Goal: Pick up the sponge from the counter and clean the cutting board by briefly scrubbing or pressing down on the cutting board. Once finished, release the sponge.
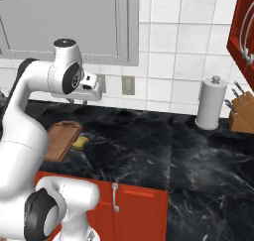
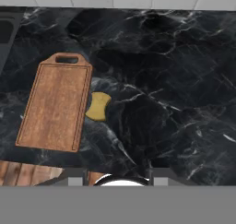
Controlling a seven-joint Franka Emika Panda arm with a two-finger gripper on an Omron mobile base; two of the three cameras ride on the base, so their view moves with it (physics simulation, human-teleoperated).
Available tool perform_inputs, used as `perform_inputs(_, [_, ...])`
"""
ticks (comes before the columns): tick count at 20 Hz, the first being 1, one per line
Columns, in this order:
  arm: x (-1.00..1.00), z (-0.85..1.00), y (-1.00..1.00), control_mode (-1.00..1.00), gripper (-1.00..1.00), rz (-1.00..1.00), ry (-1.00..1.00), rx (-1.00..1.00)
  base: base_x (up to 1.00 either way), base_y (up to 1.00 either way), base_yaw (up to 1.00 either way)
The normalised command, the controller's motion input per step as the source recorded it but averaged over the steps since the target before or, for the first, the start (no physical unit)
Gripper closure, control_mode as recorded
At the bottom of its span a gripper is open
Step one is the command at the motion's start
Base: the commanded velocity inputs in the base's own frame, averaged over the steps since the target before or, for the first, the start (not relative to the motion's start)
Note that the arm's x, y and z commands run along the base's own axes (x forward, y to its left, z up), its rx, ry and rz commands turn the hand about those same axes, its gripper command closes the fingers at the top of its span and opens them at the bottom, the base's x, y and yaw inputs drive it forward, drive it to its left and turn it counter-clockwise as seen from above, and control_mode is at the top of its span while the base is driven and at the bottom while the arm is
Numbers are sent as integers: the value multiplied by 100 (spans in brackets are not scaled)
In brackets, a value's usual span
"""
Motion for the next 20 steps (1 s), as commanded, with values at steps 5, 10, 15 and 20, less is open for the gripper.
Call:
perform_inputs(5, [-23, -5, 7, -100, -100, 0, 0, 0, 0, 0, 0])
perform_inputs(10, [-25, -45, 47, -100, -100, 0, -2, -8, 0, 0, 0])
perform_inputs(15, [-1, -69, 54, -100, -100, 0, 1, -11, 0, 0, 0])
perform_inputs(20, [0, -63, 15, -100, -100, 0, 18, 0, 0, 0, 0])
